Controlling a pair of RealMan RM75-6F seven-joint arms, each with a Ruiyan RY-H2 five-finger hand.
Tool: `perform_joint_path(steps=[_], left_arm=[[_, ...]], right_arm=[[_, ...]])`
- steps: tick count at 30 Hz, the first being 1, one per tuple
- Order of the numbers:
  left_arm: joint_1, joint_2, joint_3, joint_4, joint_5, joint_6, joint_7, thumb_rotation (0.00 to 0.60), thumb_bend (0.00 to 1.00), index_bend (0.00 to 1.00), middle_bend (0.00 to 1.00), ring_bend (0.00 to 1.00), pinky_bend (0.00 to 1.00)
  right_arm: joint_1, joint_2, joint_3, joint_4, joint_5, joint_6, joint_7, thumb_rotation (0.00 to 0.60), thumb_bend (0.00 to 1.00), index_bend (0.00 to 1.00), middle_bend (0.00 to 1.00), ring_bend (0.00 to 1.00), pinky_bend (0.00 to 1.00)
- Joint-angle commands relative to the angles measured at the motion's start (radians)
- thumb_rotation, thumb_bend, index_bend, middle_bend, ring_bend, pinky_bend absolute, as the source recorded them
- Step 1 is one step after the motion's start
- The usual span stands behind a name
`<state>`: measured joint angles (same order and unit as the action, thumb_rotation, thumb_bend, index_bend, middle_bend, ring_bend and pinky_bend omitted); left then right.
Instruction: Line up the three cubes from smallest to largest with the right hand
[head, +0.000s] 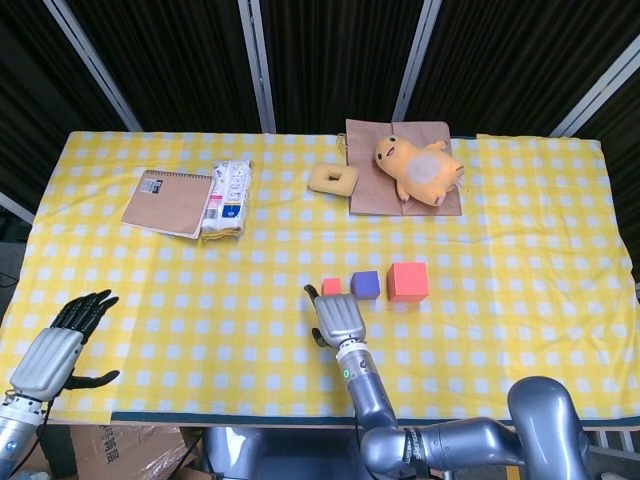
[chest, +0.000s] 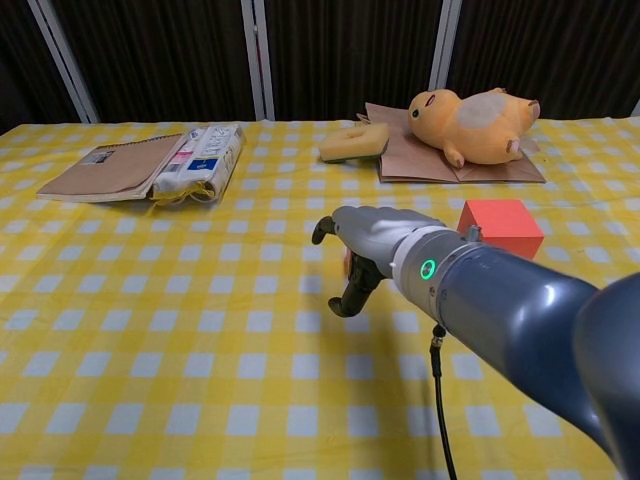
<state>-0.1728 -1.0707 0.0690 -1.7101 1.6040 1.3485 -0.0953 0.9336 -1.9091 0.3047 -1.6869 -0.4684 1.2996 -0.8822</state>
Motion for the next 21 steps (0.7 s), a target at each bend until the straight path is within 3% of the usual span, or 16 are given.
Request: perform_joint_path(steps=[1,21], left_arm=[[-0.001,0.001,0.000,0.000,0.000,-0.002,-0.002,0.600,0.00,0.00,0.00,0.00,0.00],[-0.004,0.007,0.002,-0.005,-0.003,-0.010,-0.009,0.600,0.00,0.00,0.00,0.00,0.00]], right_arm=[[0.001,-0.013,-0.005,0.017,0.004,-0.002,-0.001,0.600,0.44,0.16,0.98,1.00,1.00],[-0.028,-0.039,-0.009,0.135,0.029,-0.006,-0.002,0.600,0.44,0.16,0.98,1.00,1.00]])
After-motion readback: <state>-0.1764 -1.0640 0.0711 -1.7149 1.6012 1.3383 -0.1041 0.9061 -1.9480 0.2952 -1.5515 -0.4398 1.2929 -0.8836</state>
